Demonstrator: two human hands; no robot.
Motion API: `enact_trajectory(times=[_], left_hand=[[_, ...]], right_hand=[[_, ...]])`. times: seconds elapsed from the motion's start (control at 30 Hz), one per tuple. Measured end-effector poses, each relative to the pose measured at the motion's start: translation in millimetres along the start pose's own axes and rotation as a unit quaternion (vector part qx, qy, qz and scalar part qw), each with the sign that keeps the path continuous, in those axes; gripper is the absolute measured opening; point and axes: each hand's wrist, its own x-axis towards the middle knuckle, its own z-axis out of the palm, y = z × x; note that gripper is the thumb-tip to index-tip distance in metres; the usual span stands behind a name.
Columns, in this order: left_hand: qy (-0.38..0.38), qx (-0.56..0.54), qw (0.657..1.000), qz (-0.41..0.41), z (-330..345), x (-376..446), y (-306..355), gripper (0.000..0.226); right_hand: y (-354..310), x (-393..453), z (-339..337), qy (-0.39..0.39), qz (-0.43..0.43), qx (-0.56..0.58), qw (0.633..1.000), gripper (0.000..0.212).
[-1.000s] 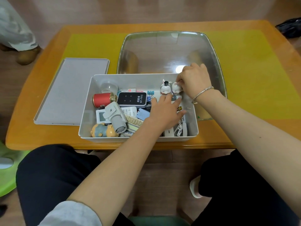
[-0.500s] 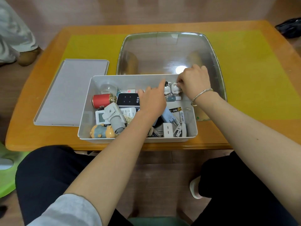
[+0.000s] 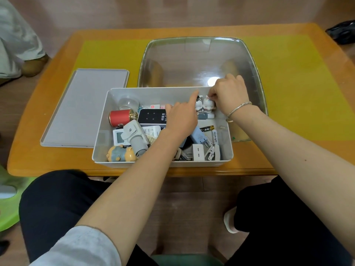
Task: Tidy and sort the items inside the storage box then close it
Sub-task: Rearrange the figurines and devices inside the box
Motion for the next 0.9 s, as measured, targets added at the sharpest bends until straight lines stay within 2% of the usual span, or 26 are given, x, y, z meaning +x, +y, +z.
enact_trajectory(times=[0.13, 0.3, 0.53, 0.67, 0.9], left_hand=[[0.036, 0.013, 0.999, -0.011, -3, 1, -1, 0.041], [0.022, 0.016, 1.0, 0.0, -5, 14, -1, 0.025], [0.045, 0.025, 0.999, 0.012, -1, 16, -4, 0.033], [0.037, 0.009, 0.999, 0.011, -1, 15, -4, 0.031], [0.034, -0.011, 0.999, 0.008, -9, 5, -3, 0.041]], right_hand=[[0, 0, -2, -0.005, 0.0, 0.008, 1.0, 0.023], [-1, 0, -1, 0.0, 0.008, 0.014, 1.0, 0.022], [-1, -1, 3, 0.012, 0.022, 0.004, 1.0, 0.019], [-1, -2, 3, 0.008, 0.019, 0.015, 1.0, 0.019], [4, -12, 4, 0.022, 0.028, 0.056, 0.998, 0.02]])
